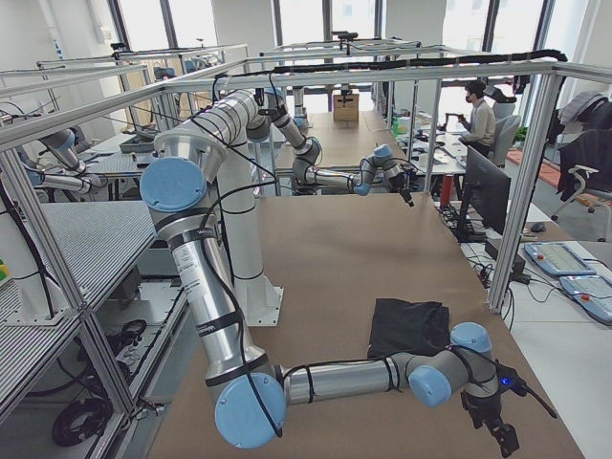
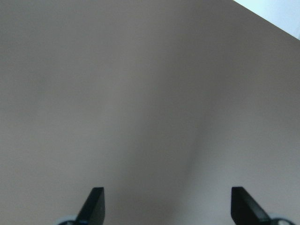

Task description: Fold clothes

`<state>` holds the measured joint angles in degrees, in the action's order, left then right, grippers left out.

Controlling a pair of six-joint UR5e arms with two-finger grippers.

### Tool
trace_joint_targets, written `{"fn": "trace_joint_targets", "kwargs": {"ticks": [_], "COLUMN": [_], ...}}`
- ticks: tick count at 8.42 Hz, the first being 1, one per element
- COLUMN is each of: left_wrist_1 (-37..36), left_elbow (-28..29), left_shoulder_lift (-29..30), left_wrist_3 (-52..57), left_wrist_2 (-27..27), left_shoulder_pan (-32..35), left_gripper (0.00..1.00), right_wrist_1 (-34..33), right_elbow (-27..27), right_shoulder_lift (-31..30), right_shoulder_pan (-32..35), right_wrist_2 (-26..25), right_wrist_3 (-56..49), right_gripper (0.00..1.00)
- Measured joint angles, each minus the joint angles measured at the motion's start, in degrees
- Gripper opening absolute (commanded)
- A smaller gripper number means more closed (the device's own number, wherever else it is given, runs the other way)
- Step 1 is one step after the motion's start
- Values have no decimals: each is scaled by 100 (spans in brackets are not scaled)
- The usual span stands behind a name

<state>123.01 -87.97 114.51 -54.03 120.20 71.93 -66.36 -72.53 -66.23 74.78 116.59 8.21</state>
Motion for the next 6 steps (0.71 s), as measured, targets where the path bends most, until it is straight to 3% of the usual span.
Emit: {"fn": "trace_joint_targets", "kwargs": {"ticks": [3,6], "left_wrist_1": [-563,-803], "left_elbow": [-150,-324], "left_shoulder_lift": [-718,-1367], "left_wrist_3": [2004,4045], "left_wrist_2": [-280,-1662], "left_shoulder_pan": [801,1052], "left_gripper": [100,100], "right_wrist_1": [-235,-419], "right_elbow": [-275,-400], "right_shoulder_lift": [-723,-1226], "right_shoulder_pan": [711,1353], "right_wrist_2": [-77,-524], "right_wrist_3": [-1067,-1849], "right_gripper": [95,95]}}
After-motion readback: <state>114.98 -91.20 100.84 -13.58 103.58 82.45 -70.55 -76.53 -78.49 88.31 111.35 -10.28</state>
